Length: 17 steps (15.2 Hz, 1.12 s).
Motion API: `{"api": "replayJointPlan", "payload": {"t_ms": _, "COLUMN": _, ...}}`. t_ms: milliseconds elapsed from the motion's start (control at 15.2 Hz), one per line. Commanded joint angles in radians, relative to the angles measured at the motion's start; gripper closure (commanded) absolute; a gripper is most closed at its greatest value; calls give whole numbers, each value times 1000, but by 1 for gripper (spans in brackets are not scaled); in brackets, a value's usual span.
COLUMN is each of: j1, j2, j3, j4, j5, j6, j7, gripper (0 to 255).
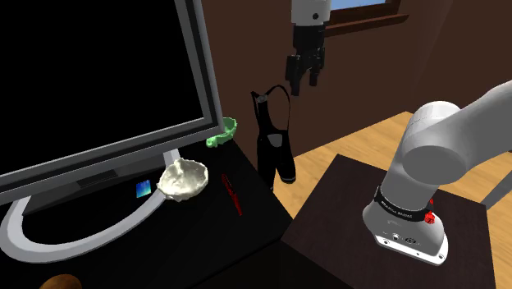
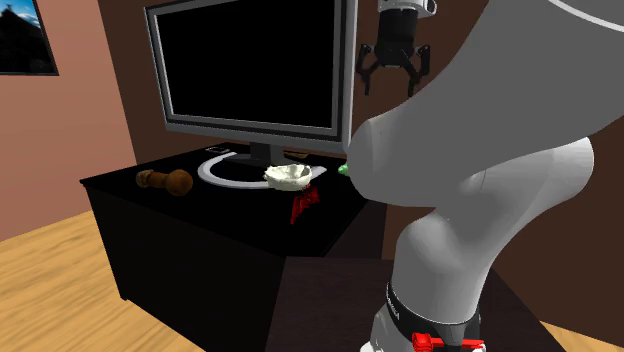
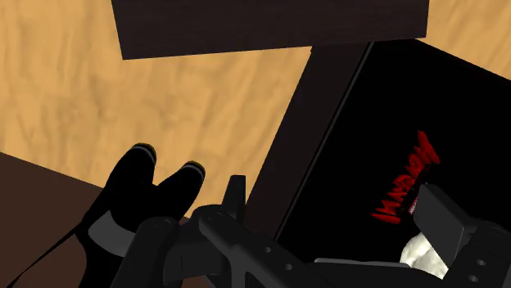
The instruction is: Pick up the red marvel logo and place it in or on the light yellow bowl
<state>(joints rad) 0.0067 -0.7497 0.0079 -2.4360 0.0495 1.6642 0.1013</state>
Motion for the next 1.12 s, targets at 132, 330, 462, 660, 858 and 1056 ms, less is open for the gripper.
{"api": "replayJointPlan", "payload": {"t_ms": 132, "j1": 6, "j2": 26, "j3": 30, "j4": -33, "j5": 22, "j6": 61, "j7": 44, "gripper": 0}}
{"api": "replayJointPlan", "payload": {"t_ms": 330, "j1": 16, "j2": 80, "j3": 76, "j4": -72, "j5": 54, "j6": 156, "j7": 110, "gripper": 0}}
{"api": "replayJointPlan", "payload": {"t_ms": 462, "j1": 23, "j2": 124, "j3": 107, "j4": -91, "j5": 73, "j6": 221, "j7": 153, "gripper": 0}}
{"api": "replayJointPlan", "payload": {"t_ms": 660, "j1": 32, "j2": 203, "j3": 153, "j4": -107, "j5": 97, "j6": 319, "j7": 217, "gripper": 0}}
{"api": "replayJointPlan", "payload": {"t_ms": 858, "j1": 37, "j2": 296, "j3": 197, "j4": -108, "j5": 114, "j6": 418, "j7": 282, "gripper": 0}}
{"api": "replayJointPlan", "payload": {"t_ms": 1056, "j1": 40, "j2": 402, "j3": 241, "j4": -95, "j5": 120, "j6": 514, "j7": 350, "gripper": 0}}
